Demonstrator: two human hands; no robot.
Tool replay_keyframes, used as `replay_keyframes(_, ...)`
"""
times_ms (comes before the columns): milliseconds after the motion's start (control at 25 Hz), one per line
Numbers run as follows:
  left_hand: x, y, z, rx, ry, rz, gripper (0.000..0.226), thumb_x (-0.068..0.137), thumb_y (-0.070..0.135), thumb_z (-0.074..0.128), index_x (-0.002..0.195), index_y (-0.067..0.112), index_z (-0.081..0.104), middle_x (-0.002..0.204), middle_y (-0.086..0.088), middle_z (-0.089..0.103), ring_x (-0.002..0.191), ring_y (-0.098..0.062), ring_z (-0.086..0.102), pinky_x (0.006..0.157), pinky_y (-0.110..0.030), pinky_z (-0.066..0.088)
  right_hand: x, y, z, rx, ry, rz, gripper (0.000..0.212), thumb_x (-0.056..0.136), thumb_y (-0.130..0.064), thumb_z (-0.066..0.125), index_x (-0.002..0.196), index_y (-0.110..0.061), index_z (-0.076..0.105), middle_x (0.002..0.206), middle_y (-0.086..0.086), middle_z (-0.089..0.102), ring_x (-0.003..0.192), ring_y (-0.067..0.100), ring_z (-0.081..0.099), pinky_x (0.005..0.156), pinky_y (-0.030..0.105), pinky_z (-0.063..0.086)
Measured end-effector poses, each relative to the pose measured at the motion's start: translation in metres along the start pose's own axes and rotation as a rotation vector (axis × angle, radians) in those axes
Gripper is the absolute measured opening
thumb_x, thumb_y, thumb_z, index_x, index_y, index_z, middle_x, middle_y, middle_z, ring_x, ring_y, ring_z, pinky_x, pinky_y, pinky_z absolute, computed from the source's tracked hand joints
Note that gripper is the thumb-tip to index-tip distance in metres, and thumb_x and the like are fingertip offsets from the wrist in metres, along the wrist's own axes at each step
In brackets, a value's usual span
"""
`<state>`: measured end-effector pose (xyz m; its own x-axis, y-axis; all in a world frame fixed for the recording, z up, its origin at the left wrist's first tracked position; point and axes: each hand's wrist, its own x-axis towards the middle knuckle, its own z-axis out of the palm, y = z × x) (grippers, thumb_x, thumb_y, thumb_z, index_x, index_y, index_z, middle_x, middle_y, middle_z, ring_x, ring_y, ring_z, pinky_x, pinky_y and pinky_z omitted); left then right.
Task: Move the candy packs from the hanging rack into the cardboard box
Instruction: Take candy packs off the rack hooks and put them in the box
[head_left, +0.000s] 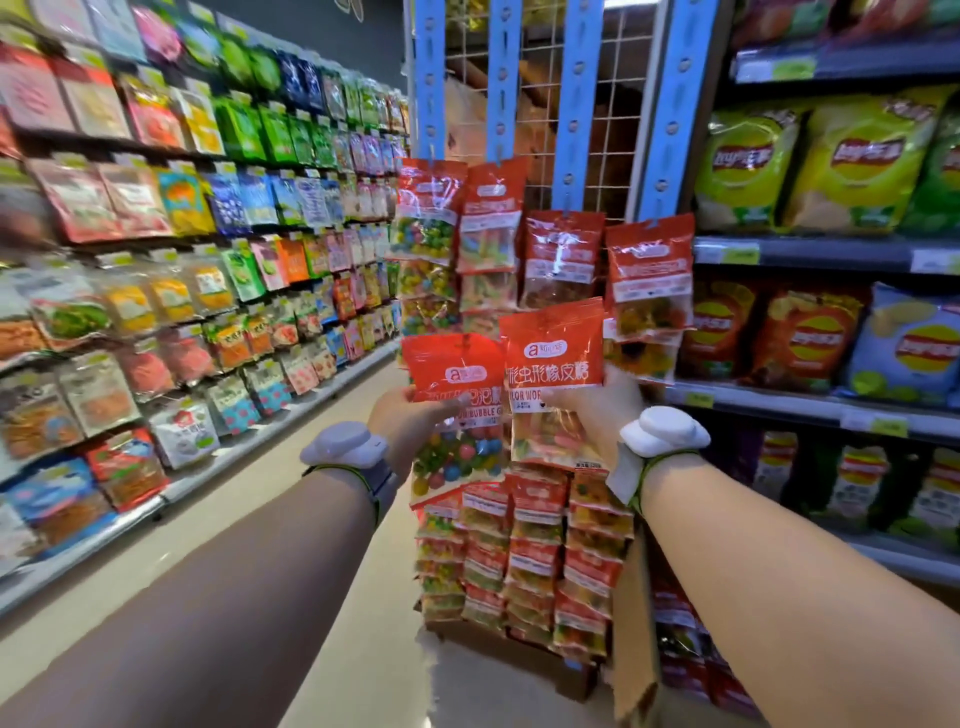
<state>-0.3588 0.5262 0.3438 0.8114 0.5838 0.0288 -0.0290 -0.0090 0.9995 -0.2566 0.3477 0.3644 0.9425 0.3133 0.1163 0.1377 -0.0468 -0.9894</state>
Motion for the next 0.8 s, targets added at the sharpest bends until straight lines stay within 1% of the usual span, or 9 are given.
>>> replay_keyframes(80,0.016,0.012,-0.022,0.010,0.000,0.020,0.036,0.070,0.032,0.085,0.100,0.019,0.068,0.102,-0.004,0.075,0.097,-0.029,0.069,0.095,-0.049,0.051,0.005,-0.011,0.029,0.067,-0.160,0.100,0.013,0.087,-0.009,0.064,0.099,-0.016,0.062,0.065,-0.003,0.069,0.077,0.018,0.065,0.071,0.033,0.056)
replay_keyframes(200,0.042,0.032,-0.047,0.001,0.006,0.062,0.035,0.066,0.036,0.086,0.093,0.023,0.068,0.098,-0.002,0.076,0.093,-0.028,0.071,0.092,-0.050,0.053,0.027,-0.031,0.059,0.042,-0.239,0.146,0.009,0.096,-0.008,0.049,0.089,-0.009,0.054,0.037,-0.007,0.054,0.044,0.007,0.059,0.049,0.018,0.048)
replay_keyframes(240,0.051,0.038,-0.052,-0.005,0.013,0.080,0.038,0.065,0.038,0.087,0.094,0.023,0.069,0.097,-0.001,0.076,0.093,-0.027,0.072,0.092,-0.050,0.054,0.034,-0.039,0.067,0.037,-0.241,0.116,0.006,0.096,-0.007,0.049,0.096,-0.006,0.055,0.045,-0.004,0.057,0.050,0.010,0.060,0.053,0.020,0.048)
replay_keyframes(320,0.077,0.050,-0.063,-0.031,0.036,0.127,0.047,0.061,0.042,0.088,0.099,0.022,0.070,0.096,0.000,0.077,0.093,-0.027,0.072,0.091,-0.050,0.054,0.054,-0.054,0.082,0.038,-0.237,-0.016,0.026,0.095,-0.003,0.050,0.121,0.000,0.052,0.071,-0.003,0.055,0.076,0.019,0.057,0.074,0.028,0.048)
replay_keyframes(400,0.102,0.064,-0.068,-0.059,0.055,0.160,0.046,0.063,0.040,0.088,0.101,0.021,0.070,0.096,0.000,0.077,0.092,-0.026,0.073,0.090,-0.049,0.055,0.078,-0.066,0.095,0.034,-0.183,-0.125,0.038,0.092,0.005,0.051,0.129,0.006,0.046,0.084,-0.005,0.053,0.093,0.022,0.052,0.091,0.037,0.045)
replay_keyframes(480,0.129,0.080,-0.069,-0.061,0.078,0.197,0.043,0.065,0.040,0.087,0.100,0.022,0.070,0.096,0.000,0.077,0.091,-0.025,0.073,0.089,-0.047,0.056,0.113,-0.078,0.110,0.038,-0.111,-0.221,0.036,0.085,0.006,0.061,0.119,0.001,0.054,0.094,0.003,0.059,0.095,0.019,0.054,0.082,0.031,0.050)
replay_keyframes(560,0.164,0.098,-0.068,-0.045,0.092,0.259,0.041,0.068,0.040,0.084,0.101,0.023,0.068,0.099,0.001,0.076,0.092,-0.024,0.072,0.088,-0.045,0.056,0.153,-0.091,0.123,0.015,-0.054,-0.279,0.033,0.069,-0.009,0.080,0.097,-0.011,0.062,0.089,0.004,0.065,0.078,0.017,0.064,0.068,0.027,0.050)
replay_keyframes(640,0.194,0.114,-0.067,-0.046,0.093,0.316,0.035,0.072,0.034,0.083,0.100,0.022,0.067,0.100,-0.001,0.075,0.090,-0.021,0.072,0.084,-0.039,0.058,0.188,-0.105,0.128,-0.044,-0.002,-0.317,0.033,0.063,-0.018,0.084,0.091,-0.011,0.067,0.082,0.001,0.070,0.069,0.011,0.067,0.063,0.027,0.053)
replay_keyframes(800,0.251,0.143,-0.061,-0.054,0.117,0.410,0.036,0.075,0.034,0.081,0.103,0.019,0.066,0.095,0.004,0.073,0.089,-0.016,0.070,0.082,-0.034,0.056,0.233,-0.142,0.131,-0.015,0.107,-0.341,0.038,0.073,-0.011,0.079,0.108,-0.006,0.065,0.105,0.009,0.071,0.095,0.025,0.068,0.087,0.041,0.056)
